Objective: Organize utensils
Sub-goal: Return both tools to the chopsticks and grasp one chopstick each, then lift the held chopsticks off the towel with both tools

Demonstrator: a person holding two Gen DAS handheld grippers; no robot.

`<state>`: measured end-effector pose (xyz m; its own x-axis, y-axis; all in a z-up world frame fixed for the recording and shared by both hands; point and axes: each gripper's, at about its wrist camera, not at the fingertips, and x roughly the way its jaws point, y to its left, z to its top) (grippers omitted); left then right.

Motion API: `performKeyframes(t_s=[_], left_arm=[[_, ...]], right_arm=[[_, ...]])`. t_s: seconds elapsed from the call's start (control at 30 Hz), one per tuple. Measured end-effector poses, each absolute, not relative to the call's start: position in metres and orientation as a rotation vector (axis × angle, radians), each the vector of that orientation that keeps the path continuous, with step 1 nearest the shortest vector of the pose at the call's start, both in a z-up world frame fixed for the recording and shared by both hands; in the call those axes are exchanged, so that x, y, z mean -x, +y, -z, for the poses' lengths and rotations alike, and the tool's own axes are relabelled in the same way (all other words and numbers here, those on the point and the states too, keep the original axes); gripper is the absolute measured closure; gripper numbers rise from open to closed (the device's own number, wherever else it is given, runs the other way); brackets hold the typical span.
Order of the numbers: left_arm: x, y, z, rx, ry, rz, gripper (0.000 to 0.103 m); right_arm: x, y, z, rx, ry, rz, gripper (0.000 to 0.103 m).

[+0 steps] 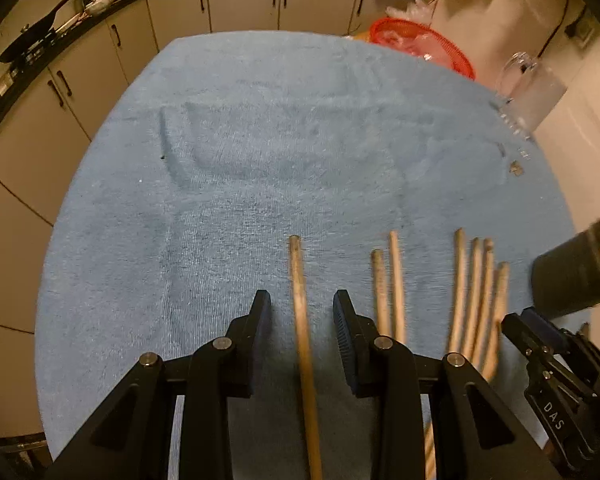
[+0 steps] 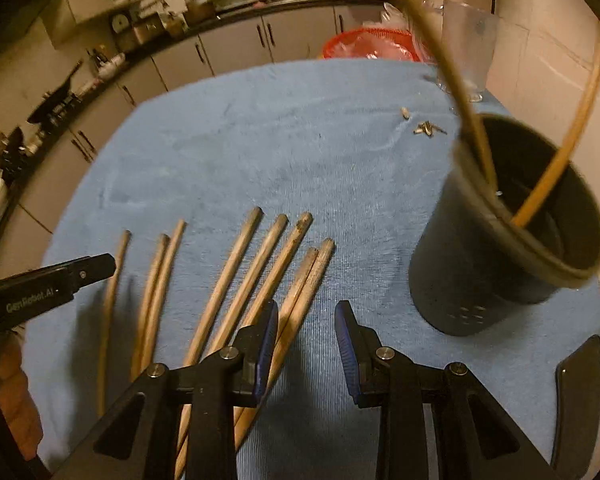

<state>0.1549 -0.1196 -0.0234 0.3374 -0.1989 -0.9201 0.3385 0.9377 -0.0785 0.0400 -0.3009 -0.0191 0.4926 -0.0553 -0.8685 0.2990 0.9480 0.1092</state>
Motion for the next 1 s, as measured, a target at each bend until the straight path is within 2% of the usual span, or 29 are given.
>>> performKeyframes(t_s=[0.1,0.17,0.3,0.6,0.63,0.67,0.7,1.0], left_arm=[[-0.162,-0.118,0.033,-0.146,1.189,0.305,0.07],[-0.161,-0.112,0.036,-0.146,1.183,0.277,0.073],[-0.161,-0.083,0.036,-0.106,1.19,0.237,0.073],[-0.156,-0.077,0.04,-0.144,1.157,0.212,0.073],[-0.157,-0.074,0.04,-0.139,1.155,0.211,0.075],[-0.157,-0.073,0.04,-0.13,1.154,0.212,0.085],[-0.159,-0.073,0.04,-0.128,1.152,0.215,0.089],[-0.161,-0.052,0.037,-0.102,1.177,0.226,0.093]], right_arm=[[-0.054,-0.294,0.029,-0.249,1.063,0.199,0.074],[-0.064,-0.282,0.029,-0.219,1.051,0.153,0.084],[-0.08,-0.247,0.03,-0.175,1.057,-0.087,0.088],[-0.071,-0.281,0.025,-0.242,1.059,-0.008,0.089],[-0.072,-0.281,0.023,-0.253,1.055,-0.007,0.089],[-0.072,-0.285,0.023,-0.265,1.053,-0.004,0.089],[-0.072,-0.292,0.023,-0.27,1.06,-0.007,0.088],[-0.068,-0.302,0.024,-0.292,1.085,0.019,0.086]])
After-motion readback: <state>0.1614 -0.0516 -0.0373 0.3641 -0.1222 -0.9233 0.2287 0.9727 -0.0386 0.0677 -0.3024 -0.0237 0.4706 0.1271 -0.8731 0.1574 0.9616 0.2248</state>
